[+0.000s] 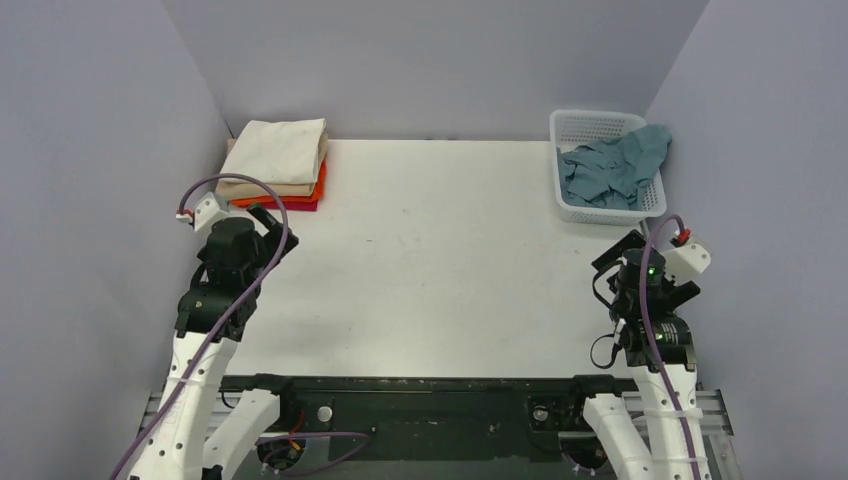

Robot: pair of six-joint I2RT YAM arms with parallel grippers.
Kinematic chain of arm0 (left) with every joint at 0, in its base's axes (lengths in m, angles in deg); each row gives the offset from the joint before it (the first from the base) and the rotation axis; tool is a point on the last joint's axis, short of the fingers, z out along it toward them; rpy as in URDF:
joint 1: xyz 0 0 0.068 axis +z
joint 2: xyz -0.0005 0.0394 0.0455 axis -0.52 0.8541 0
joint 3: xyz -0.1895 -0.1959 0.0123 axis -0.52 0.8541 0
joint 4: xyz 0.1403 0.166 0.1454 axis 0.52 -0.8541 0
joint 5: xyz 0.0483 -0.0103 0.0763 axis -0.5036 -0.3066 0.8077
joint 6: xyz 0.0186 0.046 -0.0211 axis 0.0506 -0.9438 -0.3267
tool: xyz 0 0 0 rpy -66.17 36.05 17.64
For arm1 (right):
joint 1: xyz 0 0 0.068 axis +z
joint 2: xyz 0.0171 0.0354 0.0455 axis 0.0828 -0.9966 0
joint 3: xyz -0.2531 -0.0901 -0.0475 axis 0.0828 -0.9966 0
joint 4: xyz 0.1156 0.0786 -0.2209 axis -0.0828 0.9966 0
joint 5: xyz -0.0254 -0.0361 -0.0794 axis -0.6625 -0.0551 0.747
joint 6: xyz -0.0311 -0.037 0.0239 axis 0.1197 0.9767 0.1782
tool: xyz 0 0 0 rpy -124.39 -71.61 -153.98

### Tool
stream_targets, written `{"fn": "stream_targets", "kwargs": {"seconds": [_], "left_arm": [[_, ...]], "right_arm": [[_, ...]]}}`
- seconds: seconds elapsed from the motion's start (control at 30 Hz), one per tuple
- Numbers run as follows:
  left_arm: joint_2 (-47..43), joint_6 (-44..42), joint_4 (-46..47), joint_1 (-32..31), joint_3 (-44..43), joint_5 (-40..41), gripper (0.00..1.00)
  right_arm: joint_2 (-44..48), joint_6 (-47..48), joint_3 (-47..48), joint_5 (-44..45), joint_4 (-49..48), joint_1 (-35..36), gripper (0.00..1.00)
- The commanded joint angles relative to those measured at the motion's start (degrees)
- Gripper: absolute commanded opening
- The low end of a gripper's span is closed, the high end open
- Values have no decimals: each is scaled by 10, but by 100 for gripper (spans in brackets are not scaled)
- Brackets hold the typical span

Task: Fold and stack the t-shirts
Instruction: Grab crumpled tshirt from bin with the right arm

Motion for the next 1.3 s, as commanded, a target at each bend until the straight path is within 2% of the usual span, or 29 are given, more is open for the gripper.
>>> {"fn": "stream_targets", "kwargs": {"seconds": [0.0, 0.13, 0.23, 0.47, 0.63, 0.73, 0.97, 1.27], "left_arm": [[-16, 3, 0, 2, -34, 18, 98], [-38, 1, 60, 2, -4, -3, 98], [-42, -16, 109, 2, 13, -45, 98], [-19, -29, 193, 3, 50, -51, 98], [-13, -41, 226, 3, 73, -48, 98], [-21, -47, 262, 3, 93, -55, 98], [-28, -45, 314, 4, 130, -31, 98], [-16, -30, 292, 5, 131, 45, 98]], "right_arm": [[-32, 40, 56, 8, 19, -2, 100], [-69, 85, 89, -32, 6, -1, 100], [-125, 66, 132, -42, 11, -1, 100], [-380, 54, 314, -29, 2, -7, 100], [-600, 77, 501, -20, 5, -20, 97], [-694, 70, 590, -58, 12, -43, 95], [-904, 22, 756, -110, 13, -84, 93], [-1075, -65, 864, -143, 7, -91, 90]]}}
